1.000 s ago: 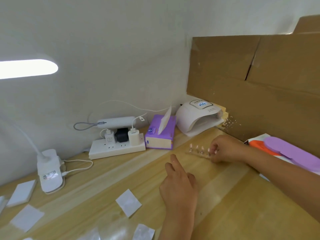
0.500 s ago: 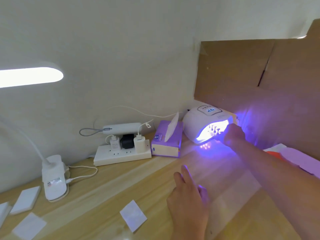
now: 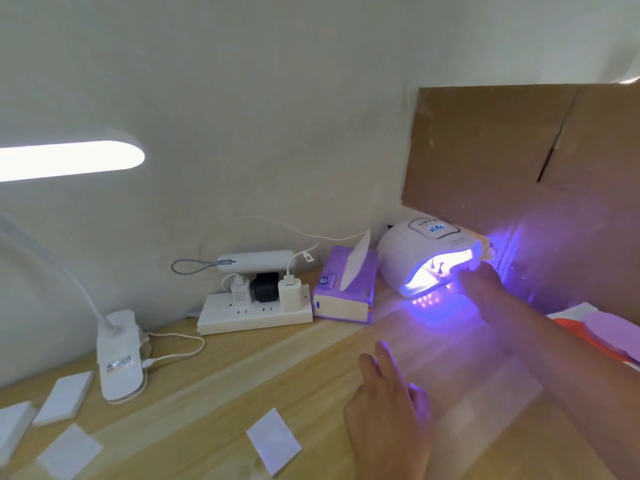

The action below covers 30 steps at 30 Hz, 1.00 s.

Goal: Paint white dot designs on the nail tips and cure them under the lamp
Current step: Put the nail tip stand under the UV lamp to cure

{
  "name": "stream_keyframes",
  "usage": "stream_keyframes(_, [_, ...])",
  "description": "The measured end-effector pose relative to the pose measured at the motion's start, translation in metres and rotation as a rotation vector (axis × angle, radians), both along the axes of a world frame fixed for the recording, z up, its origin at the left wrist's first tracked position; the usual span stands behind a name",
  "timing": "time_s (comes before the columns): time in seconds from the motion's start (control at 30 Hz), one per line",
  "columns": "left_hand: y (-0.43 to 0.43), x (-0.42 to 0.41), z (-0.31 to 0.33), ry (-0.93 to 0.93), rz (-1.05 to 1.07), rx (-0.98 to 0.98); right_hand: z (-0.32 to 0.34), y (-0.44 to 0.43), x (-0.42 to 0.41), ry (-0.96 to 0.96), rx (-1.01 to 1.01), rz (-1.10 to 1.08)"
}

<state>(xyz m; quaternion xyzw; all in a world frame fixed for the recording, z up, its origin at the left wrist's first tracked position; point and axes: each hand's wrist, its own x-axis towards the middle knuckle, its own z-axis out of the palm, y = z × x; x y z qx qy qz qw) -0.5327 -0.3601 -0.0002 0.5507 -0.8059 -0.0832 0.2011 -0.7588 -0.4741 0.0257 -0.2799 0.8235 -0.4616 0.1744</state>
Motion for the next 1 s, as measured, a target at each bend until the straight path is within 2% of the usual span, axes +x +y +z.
stream_keyframes(0.1, [0.0,0.0,0.001,0.003,-0.011,0.012,-0.001,-0.002,0.006,-0.035,-0.057,0.087])
stream_keyframes(0.2, [-0.002,0.001,-0.003,0.012,0.003,-0.012,0.0,-0.004,0.014,-0.038,-0.17,0.013])
stream_keyframes(0.3, [0.001,0.001,-0.002,0.019,0.028,0.041,0.009,0.004,0.018,0.151,-0.355,-0.23])
stream_keyframes(0.37, [-0.002,0.005,0.001,0.079,0.047,0.093,0.02,0.003,0.016,0.319,-0.459,-0.137])
stream_keyframes(0.43, [-0.004,0.004,-0.013,0.099,0.022,0.047,0.033,-0.008,0.01,0.505,-0.31,0.112])
stream_keyframes(0.5, [-0.006,0.002,-0.014,0.093,0.041,0.041,0.046,-0.024,-0.001,0.682,0.042,0.319])
stream_keyframes(0.53, [-0.007,0.001,-0.013,0.088,0.061,0.012,0.053,-0.031,-0.005,0.751,0.195,0.372])
stream_keyframes(0.6, [-0.005,0.001,-0.001,0.039,0.081,0.051,0.059,-0.043,-0.012,0.81,0.337,0.421])
stream_keyframes(0.63, [-0.004,0.0,0.0,0.006,0.065,0.0,0.059,-0.047,-0.013,0.804,0.355,0.425])
stream_keyframes(0.7, [-0.003,-0.003,0.0,-0.024,0.056,0.022,0.056,-0.052,-0.012,0.774,0.341,0.395])
stream_keyframes(0.9, [-0.006,-0.004,0.002,0.052,0.067,0.049,0.073,-0.054,-0.008,0.64,0.408,0.369])
stream_keyframes(1.0, [-0.003,0.0,0.002,0.128,0.069,0.074,0.075,-0.037,0.013,0.712,0.249,0.296])
